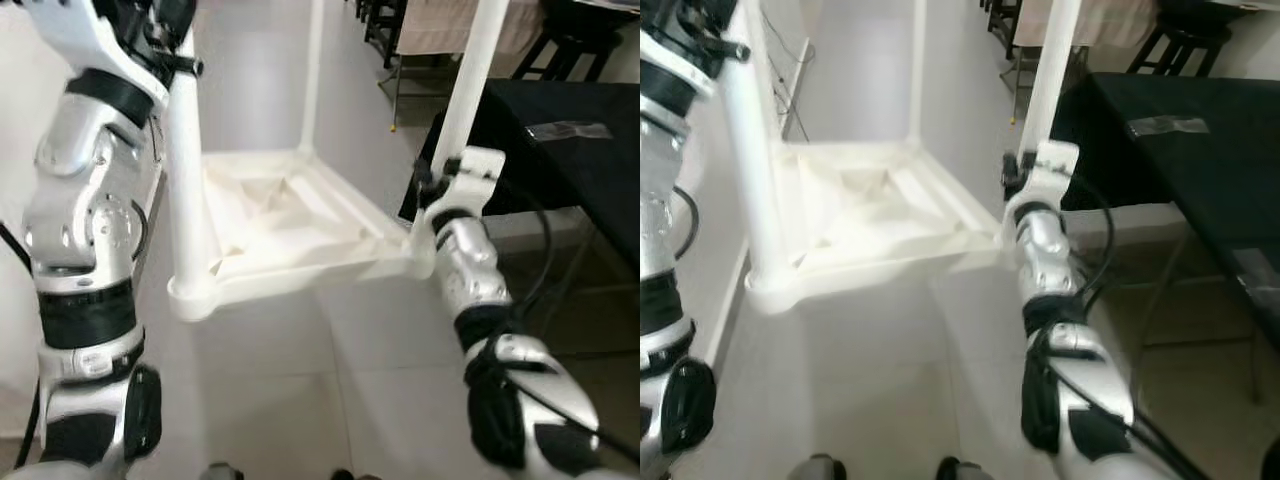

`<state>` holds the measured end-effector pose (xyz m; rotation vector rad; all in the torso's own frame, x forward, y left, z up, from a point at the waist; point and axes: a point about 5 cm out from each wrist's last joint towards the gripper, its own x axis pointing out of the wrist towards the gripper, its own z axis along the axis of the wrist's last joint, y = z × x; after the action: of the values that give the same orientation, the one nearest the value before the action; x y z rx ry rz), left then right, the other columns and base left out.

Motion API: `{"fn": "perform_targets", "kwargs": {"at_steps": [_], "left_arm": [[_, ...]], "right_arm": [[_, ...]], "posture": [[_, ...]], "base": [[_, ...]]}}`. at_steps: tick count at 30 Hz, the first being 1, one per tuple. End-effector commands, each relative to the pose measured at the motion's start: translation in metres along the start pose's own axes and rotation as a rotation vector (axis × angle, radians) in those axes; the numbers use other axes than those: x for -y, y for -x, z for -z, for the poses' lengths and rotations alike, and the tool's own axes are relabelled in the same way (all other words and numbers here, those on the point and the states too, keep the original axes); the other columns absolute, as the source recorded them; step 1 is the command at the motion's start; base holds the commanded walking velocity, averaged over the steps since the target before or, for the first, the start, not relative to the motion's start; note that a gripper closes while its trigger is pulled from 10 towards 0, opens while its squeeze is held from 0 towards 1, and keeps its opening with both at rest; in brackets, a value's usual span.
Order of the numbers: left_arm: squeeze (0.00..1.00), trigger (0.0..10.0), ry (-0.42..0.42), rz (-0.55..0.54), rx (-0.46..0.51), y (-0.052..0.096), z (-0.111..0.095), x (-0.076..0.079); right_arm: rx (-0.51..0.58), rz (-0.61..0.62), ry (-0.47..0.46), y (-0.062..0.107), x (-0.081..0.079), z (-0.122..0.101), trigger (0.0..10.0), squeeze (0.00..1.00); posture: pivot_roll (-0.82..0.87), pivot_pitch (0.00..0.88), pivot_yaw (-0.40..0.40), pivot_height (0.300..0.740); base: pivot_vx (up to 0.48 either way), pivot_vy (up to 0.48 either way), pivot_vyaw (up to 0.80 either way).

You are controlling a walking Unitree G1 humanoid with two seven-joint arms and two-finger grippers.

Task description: Building children table

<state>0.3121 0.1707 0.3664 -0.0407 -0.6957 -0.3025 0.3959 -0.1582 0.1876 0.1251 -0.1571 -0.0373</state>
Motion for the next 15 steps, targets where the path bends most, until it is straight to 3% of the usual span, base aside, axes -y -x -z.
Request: {"fn": "perform_targets", "kwargs": {"at_steps": [1, 7, 15], "left_arm": [[0.00, 10.0, 0.085, 0.192, -0.087, -0.001, 0.024, 0.045], [0.00, 10.0, 0.103, 0.161, -0.117, 0.009, 0.032, 0.043], [0.00, 10.0, 0.104, 0.164, -0.120, 0.012, 0.036, 0.045]], "right_arm": [[0.390, -0.223, -0.055, -0.004, -0.071, -0.089, 0.0, 0.00], [0.359, -0.256, -0.078, 0.006, -0.085, -0.080, 0.0, 0.00], [0.366, -0.259, -0.082, 0.009, -0.089, -0.083, 0.0, 0.00]], "posture": [[0.20, 0.000, -0.056, 0.740], [0.20, 0.000, -0.055, 0.740], [0.19, 0.000, -0.052, 0.740]], "base": [[0.371, 0.000, -0.47], [0.375, 0.000, -0.58], [0.370, 0.000, -0.80]]}}
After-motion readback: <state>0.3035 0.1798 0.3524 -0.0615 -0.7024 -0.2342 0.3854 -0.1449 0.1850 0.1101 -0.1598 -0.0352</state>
